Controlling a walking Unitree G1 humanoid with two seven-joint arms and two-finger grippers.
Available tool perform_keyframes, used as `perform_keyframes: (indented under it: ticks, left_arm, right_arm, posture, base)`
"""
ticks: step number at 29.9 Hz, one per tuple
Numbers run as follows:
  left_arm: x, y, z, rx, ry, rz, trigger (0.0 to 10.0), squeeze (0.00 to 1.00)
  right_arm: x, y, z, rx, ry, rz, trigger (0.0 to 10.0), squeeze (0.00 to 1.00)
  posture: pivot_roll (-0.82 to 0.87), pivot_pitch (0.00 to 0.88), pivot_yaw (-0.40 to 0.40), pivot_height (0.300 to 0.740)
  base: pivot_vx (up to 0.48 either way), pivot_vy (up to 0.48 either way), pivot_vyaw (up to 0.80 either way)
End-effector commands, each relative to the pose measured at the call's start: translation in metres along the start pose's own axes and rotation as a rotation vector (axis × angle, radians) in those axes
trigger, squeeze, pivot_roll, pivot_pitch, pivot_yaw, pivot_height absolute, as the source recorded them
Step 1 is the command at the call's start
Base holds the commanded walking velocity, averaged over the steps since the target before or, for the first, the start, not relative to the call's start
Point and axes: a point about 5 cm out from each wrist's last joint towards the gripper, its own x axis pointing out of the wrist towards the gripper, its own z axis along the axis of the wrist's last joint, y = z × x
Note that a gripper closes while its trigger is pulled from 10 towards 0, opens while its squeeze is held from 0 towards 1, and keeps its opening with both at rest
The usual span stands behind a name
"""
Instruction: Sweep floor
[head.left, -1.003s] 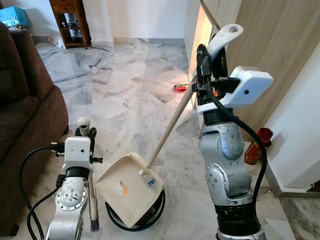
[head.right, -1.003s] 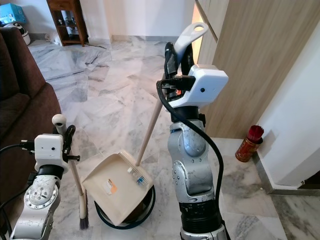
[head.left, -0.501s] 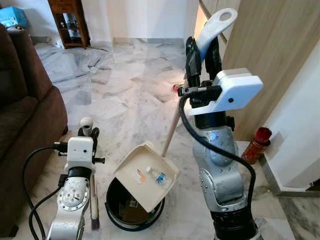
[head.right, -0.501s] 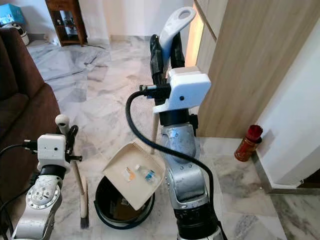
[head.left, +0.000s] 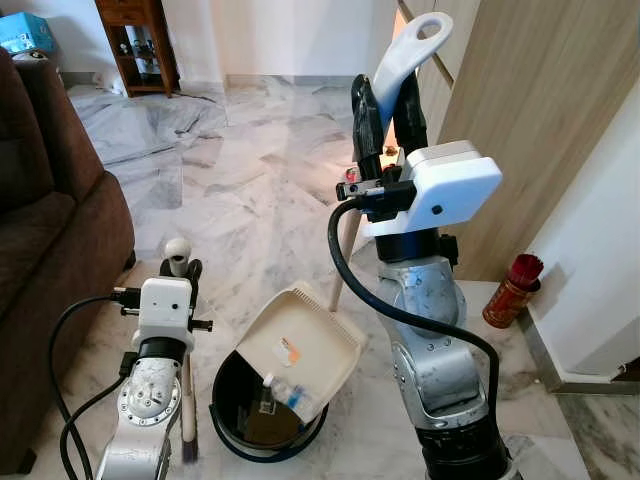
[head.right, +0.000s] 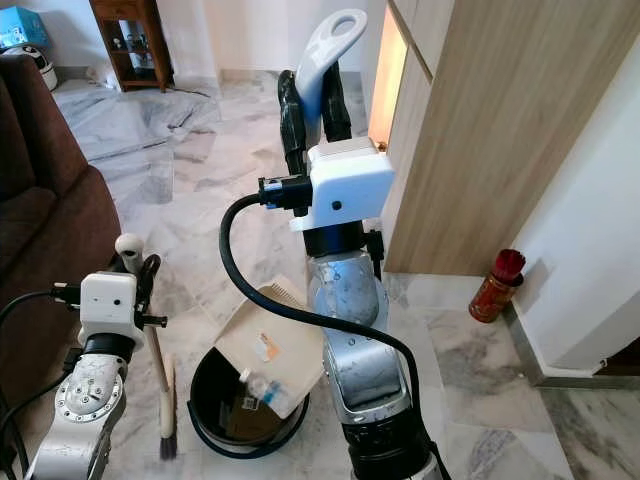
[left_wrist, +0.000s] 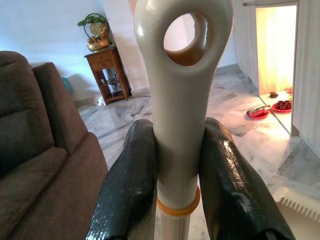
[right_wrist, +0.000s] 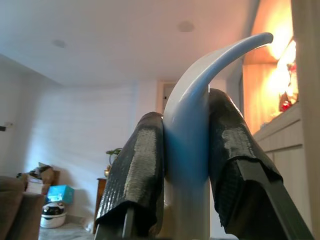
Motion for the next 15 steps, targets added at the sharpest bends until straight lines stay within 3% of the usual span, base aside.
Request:
perform_keyframes:
  ticks: [1, 2, 5, 8, 10, 15]
  left_arm:
    - [0.0, -0.001, 0.004, 0.056, -0.045, -0.02, 10.0, 0.0]
    - [-0.002, -0.002, 0.003, 0.072, -0.047, -0.033, 10.0, 0.0]
    - [-0.003, -0.003, 0.003, 0.063, -0.043, -0.023, 10.0, 0.0]
    - [-0.003, -0.004, 0.003, 0.062, -0.043, -0.022, 10.0, 0.0]
    - [-0.004, -0.005, 0.003, 0.063, -0.043, -0.023, 10.0, 0.0]
    - [-0.005, -0.005, 0.002, 0.064, -0.045, -0.024, 10.0, 0.0]
  right_arm:
    - [0.008, 0.006, 0.023, -0.032, -0.094, -0.064, 10.0, 0.0]
    - [0.009, 0.013, 0.03, -0.109, -0.138, -0.061, 10.0, 0.0]
    - [0.008, 0.031, 0.045, -0.196, -0.248, 0.001, 10.0, 0.0]
    - [0.008, 0.034, 0.043, -0.185, -0.228, 0.018, 10.0, 0.0]
    - [0.008, 0.032, 0.041, -0.181, -0.206, 0.013, 10.0, 0.0]
    - [0.013, 0.002, 0.025, -0.23, -0.114, -0.06, 10.0, 0.0]
  posture:
    - [0.03, 0.0, -0.03, 0.74]
    - [0.04, 0.0, -0.032, 0.74]
    - [0.04, 0.0, -0.039, 0.74]
    - [0.04, 0.0, -0.041, 0.74]
    - [0.04, 0.0, -0.045, 0.74]
    - [0.04, 0.0, -0.047, 0.74]
  base:
    - [0.0, 0.0, 0.0]
    - [0.0, 0.0, 0.0]
    - [0.0, 0.0, 0.0]
    - [0.0, 0.0, 0.0]
    - [0.0, 0.0, 0.0]
    - [0.0, 0.0, 0.0]
